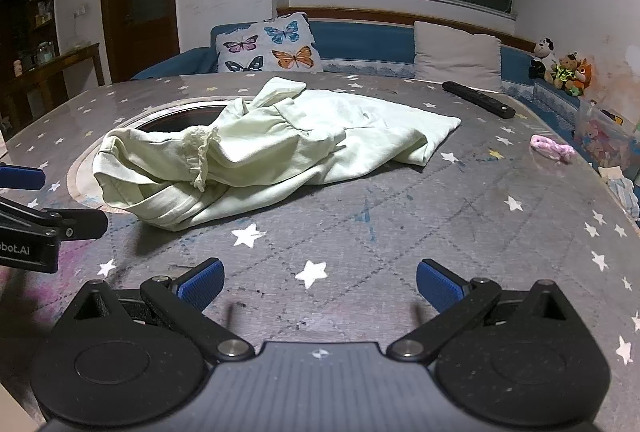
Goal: Fold clothes
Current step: 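Move both grippers toward the crumpled pale green shirt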
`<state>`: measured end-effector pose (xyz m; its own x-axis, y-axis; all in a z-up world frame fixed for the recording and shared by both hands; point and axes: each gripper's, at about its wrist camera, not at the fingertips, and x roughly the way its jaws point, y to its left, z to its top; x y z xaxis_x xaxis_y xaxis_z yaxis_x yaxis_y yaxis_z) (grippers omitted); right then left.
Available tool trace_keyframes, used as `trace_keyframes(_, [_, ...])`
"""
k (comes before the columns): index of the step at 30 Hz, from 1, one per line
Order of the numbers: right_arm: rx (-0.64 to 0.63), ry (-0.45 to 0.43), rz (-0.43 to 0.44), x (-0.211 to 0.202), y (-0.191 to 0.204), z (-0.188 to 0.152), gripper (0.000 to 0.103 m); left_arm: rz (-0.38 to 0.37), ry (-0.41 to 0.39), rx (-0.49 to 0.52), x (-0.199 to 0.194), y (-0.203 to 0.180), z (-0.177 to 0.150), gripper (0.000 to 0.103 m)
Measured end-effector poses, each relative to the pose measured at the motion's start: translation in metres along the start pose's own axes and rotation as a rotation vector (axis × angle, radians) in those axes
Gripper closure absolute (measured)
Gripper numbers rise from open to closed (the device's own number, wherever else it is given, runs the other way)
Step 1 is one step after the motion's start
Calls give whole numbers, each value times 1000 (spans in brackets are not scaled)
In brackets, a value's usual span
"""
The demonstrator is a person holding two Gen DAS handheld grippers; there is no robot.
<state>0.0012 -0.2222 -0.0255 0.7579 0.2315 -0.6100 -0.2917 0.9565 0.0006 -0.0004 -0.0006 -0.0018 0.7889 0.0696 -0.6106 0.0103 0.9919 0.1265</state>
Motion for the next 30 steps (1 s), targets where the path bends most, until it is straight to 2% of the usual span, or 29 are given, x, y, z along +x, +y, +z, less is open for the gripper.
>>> trace_keyframes(30, [-11,18,15,4,5,-1,0,-27,12,18,1,-3,-1,0])
